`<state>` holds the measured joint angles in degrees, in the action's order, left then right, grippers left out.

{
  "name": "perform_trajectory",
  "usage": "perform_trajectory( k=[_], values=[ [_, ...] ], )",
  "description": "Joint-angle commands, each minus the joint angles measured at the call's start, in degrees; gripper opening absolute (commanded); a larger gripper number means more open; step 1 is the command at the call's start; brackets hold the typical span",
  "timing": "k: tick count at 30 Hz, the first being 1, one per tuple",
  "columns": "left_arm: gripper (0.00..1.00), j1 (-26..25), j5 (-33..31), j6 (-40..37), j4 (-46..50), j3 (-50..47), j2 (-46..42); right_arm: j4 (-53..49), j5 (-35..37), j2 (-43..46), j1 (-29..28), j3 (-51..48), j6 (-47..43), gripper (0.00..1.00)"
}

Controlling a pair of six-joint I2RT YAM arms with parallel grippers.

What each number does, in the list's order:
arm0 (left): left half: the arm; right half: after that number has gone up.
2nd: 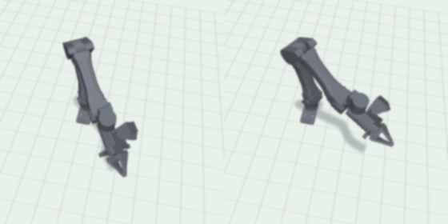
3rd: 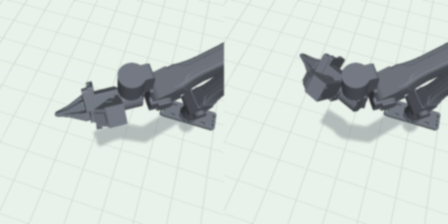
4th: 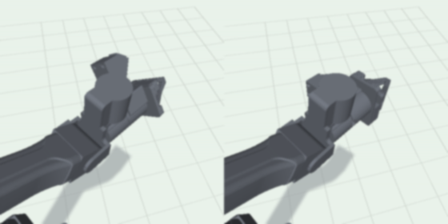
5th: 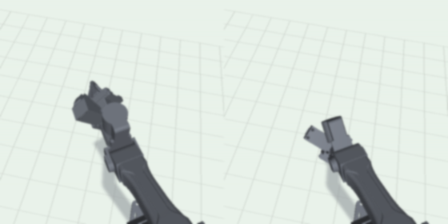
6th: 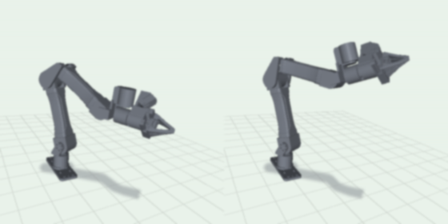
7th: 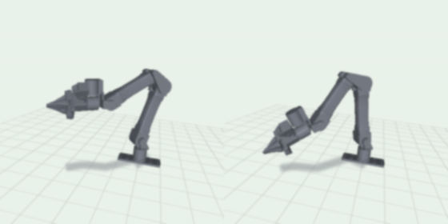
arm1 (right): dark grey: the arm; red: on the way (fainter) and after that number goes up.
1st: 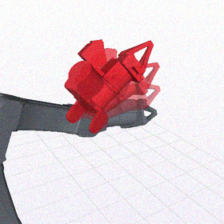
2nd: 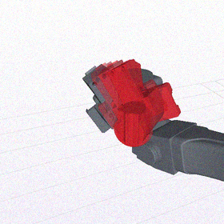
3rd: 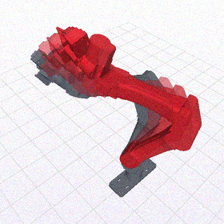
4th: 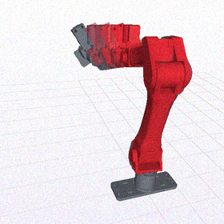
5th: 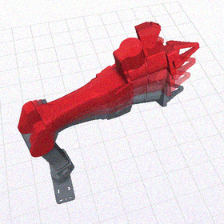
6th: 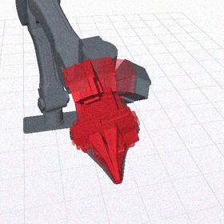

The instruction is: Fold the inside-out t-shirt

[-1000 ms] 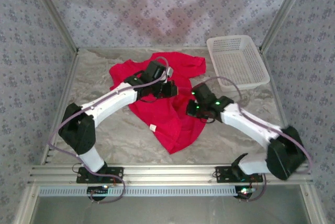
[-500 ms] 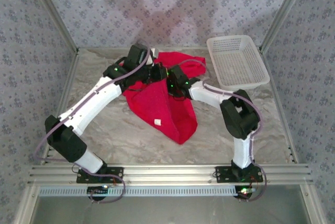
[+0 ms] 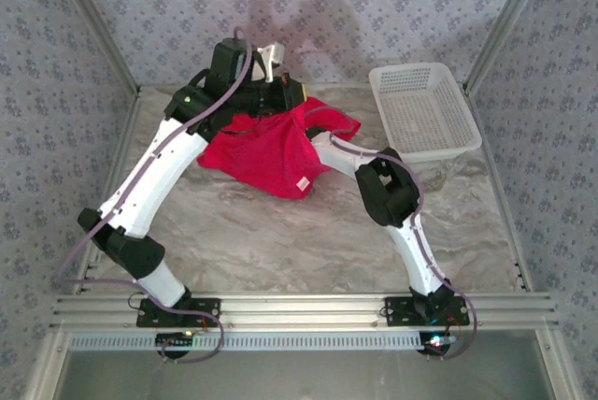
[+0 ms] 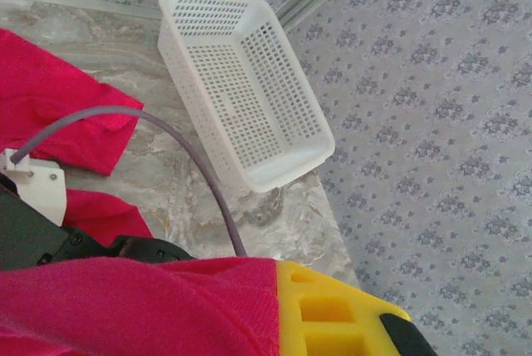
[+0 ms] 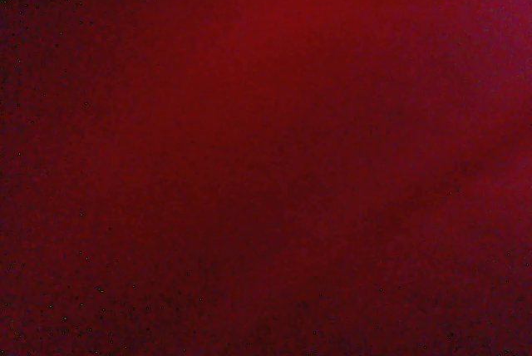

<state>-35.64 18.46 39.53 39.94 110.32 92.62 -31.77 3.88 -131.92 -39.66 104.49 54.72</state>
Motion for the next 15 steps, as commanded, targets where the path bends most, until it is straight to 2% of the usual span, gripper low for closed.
perform_trajectory(
  k=[1, 2, 4, 10, 15],
  values=[
    [0.0, 1.77, 2.69, -0.19, -4.13, -7.08, -4.65, -5.41, -3.17, -4.16, -0.15, -3.0, 0.71, 0.3],
    [0.0, 2.6, 2.74, 0.16, -5.21, -10.12, -5.78, -5.22, -3.82, -3.9, 0.12, -2.99, -0.14, 0.17],
    [0.0, 5.06, 3.34, 1.14, -8.73, -16.67, -8.31, -4.79, -4.18, -1.33, 0.45, -3.36, -3.14, 0.01],
    [0.0, 14.5, 4.13, 0.91, -14.45, -28.02, -9.06, -2.95, -9.21, 13.21, 0.77, -5.93, -10.67, 0.0],
    [0.0, 23.31, 4.72, 0.17, -17.97, -30.04, -2.15, -3.14, -17.41, 25.73, 0.71, -9.99, -14.17, 0.0]
  ],
)
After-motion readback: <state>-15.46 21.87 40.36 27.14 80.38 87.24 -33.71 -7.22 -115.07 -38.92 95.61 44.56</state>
